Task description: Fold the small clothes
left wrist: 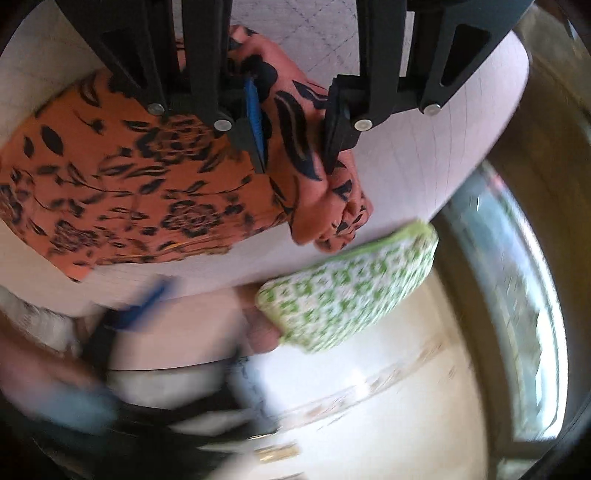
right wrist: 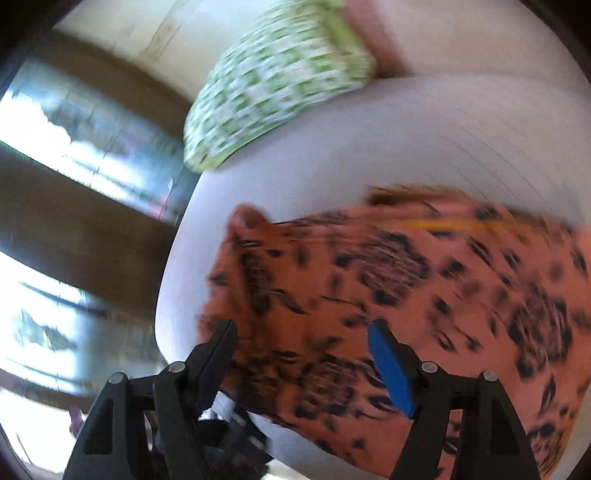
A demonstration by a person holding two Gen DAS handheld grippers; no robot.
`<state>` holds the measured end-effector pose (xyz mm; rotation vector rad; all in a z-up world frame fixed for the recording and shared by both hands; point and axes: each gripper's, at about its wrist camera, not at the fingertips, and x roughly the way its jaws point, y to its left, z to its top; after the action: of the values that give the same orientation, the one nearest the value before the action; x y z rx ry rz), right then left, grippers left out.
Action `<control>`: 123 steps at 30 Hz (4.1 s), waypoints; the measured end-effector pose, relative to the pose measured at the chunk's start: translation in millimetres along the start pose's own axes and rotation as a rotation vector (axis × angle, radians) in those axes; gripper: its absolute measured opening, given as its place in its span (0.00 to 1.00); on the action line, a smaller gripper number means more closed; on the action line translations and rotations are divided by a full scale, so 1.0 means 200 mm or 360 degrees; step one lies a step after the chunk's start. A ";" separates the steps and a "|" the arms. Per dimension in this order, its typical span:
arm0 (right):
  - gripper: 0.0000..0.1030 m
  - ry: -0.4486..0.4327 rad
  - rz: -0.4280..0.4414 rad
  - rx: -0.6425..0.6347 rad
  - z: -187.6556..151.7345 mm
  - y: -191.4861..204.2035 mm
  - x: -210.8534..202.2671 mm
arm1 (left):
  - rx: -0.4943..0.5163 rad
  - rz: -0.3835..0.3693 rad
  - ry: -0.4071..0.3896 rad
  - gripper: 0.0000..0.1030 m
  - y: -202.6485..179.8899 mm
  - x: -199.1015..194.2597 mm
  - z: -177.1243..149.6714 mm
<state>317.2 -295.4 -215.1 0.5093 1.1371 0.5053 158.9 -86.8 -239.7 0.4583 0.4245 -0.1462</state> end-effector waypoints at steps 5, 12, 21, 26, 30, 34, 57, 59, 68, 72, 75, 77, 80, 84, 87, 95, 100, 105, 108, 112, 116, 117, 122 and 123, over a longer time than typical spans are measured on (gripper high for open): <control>0.74 0.0232 -0.0159 -0.0232 0.18 0.30 0.20 | 0.0174 -0.0049 -0.0078 0.25 -0.12 -0.06 -0.01; 0.74 0.0397 -0.0259 -0.0366 0.27 0.46 0.53 | 0.0086 -0.0038 -0.0017 0.25 -0.05 -0.02 -0.01; 0.74 0.0624 -0.0468 -0.0633 0.32 0.63 0.88 | 0.0081 -0.0057 -0.0010 0.25 -0.06 0.00 -0.01; 0.25 0.0688 -0.0631 -0.0644 0.29 0.60 0.98 | 0.0044 -0.0091 -0.0002 0.25 -0.06 0.00 0.00; 0.18 0.0527 -0.0579 -0.0673 0.26 0.58 0.79 | 0.0024 -0.0179 -0.0066 0.24 -0.10 -0.06 0.03; 0.17 0.0335 -0.0515 -0.0613 0.28 0.47 0.46 | -0.0004 -0.0318 -0.0171 0.23 -0.19 -0.16 0.08; 0.59 -0.0193 -0.0296 0.0723 -0.20 -1.22 -0.40 | -0.0475 -0.0955 -0.0053 0.25 -0.21 -0.07 0.22; 0.60 -0.0241 -0.0335 0.0765 -0.24 -1.24 -0.43 | -0.0436 -0.0971 0.0038 0.25 -0.27 -0.03 0.19; 0.40 -0.0474 -0.0469 0.0315 -0.09 -0.84 -0.59 | -0.0130 -0.0881 0.0111 0.26 -0.46 -0.03 0.11; 0.38 -0.0308 -0.0562 0.0414 0.02 -0.89 -0.35 | -0.0029 -0.0841 0.0111 0.26 -0.49 -0.02 0.09; 0.38 -0.0157 -0.0590 0.0692 0.09 -1.09 -0.15 | 0.0094 -0.0795 0.0082 0.26 -0.55 -0.02 0.07; 0.39 -0.0197 -0.0589 0.0696 0.13 -1.06 -0.18 | 0.0112 -0.0789 0.0079 0.26 -0.56 -0.02 0.07; 0.39 -0.0191 -0.0564 0.0601 0.11 -0.96 -0.27 | 0.0001 -0.0859 0.0121 0.26 -0.51 0.00 0.08; 0.39 -0.0239 -0.0411 0.0479 -0.05 -0.81 -0.44 | -0.0162 -0.0937 0.0180 0.28 -0.44 0.02 0.10; 0.39 -0.0239 -0.0460 0.0347 -0.23 -0.69 -0.48 | -0.0252 -0.0958 0.0208 0.40 -0.41 0.04 0.10; 0.39 -0.0316 -0.0500 0.0217 -0.68 -0.74 -0.38 | -0.0494 -0.0985 0.0337 0.57 -0.30 0.13 0.07; 0.39 -0.0363 -0.0546 0.0177 -0.73 -0.71 -0.37 | -0.0506 -0.0937 0.0336 0.57 -0.28 0.13 0.07; 0.39 -0.0408 -0.0573 0.0220 -0.75 -0.68 -0.40 | -0.0476 -0.0889 0.0327 0.57 -0.28 0.11 0.08; 0.39 -0.0473 -0.0493 0.0294 -0.76 -0.64 -0.51 | -0.0480 -0.0879 0.0329 0.57 -0.28 0.11 0.09; 0.39 -0.0496 -0.0615 0.0193 -0.78 -0.56 -0.57 | -0.0481 -0.0859 0.0336 0.57 -0.29 0.12 0.10; 0.40 -0.0315 -0.0620 0.0252 -0.79 -0.66 -0.41 | -0.0471 -0.0841 0.0340 0.57 -0.30 0.12 0.09; 0.40 -0.0371 -0.0625 0.0220 -0.80 -0.67 -0.40 | -0.0471 -0.0837 0.0339 0.58 -0.29 0.12 0.09; 0.40 -0.0389 -0.0637 0.0187 -0.81 -0.67 -0.41 | -0.0488 -0.0818 0.0355 0.61 -0.28 0.13 0.09; 0.40 -0.0397 -0.0641 0.0170 -0.81 -0.67 -0.40 | -0.0489 -0.0815 0.0359 0.62 -0.28 0.13 0.09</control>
<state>155.4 -429.1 -293.9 0.4078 0.9950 0.0300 175.8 -146.0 -259.5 0.0539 0.7689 -0.5200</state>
